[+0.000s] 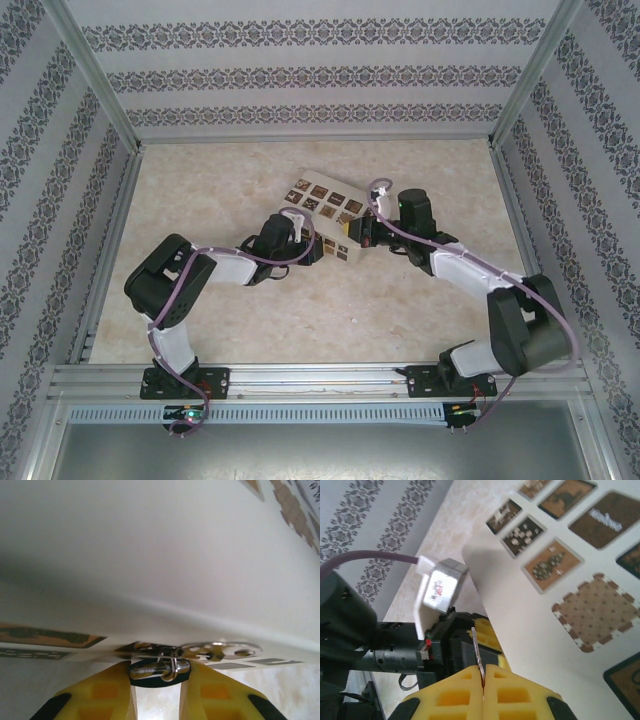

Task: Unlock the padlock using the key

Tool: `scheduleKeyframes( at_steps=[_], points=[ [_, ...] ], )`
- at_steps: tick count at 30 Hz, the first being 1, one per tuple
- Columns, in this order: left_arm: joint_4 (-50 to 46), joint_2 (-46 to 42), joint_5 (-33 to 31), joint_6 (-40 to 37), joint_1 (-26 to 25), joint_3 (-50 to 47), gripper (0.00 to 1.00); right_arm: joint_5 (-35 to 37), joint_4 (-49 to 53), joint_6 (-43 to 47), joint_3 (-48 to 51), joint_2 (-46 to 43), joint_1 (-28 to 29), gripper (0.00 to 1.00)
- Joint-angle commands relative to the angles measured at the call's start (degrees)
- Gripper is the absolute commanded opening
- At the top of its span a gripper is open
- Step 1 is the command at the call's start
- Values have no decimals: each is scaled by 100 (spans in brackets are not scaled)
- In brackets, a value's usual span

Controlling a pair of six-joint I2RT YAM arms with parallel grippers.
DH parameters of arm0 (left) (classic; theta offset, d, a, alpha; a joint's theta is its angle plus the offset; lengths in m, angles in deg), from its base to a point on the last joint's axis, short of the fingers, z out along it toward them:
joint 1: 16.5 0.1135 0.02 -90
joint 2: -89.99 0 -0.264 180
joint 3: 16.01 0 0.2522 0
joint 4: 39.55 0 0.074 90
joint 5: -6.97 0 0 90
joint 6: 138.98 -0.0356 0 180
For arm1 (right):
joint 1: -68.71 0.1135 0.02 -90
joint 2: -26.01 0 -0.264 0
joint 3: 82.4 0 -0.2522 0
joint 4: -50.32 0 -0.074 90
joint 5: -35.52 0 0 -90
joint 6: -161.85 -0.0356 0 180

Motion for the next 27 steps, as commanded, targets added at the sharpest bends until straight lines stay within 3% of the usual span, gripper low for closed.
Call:
scheduleKeyframes(
  at_steps=[1,14,27],
  points=[
    [-31,-383,143,429,-69,133,19,93,27,518,211,-385,118,0],
    [-792,-846,722,1220,-70,389,16,826,15,1533,1112,-1607,672,0],
    [-1302,-1111,948,1511,-69,655,16,1403,-163,2112,1618,-1719,1199,0]
  ],
)
